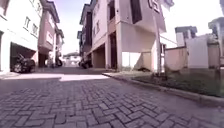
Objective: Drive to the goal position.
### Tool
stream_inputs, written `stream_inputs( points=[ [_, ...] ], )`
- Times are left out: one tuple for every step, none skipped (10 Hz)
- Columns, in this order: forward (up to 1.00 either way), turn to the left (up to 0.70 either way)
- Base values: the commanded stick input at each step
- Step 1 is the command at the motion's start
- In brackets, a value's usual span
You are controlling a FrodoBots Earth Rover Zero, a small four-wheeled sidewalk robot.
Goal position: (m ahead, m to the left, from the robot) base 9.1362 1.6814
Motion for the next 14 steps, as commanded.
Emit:
stream_inputs(
  points=[
    [0.70,-0.35],
    [0.70,-0.35],
    [0.70,-0.35],
    [0.70,-0.35],
    [0.70,-0.35],
    [0.70,-0.35],
    [0.70,0.00],
    [0.70,0.00],
    [0.70,0.00],
    [0.47,0.00],
    [0.00,0.00],
    [0.00,0.00],
    [0.00,0.00],
    [0.00,0.70]
  ],
)
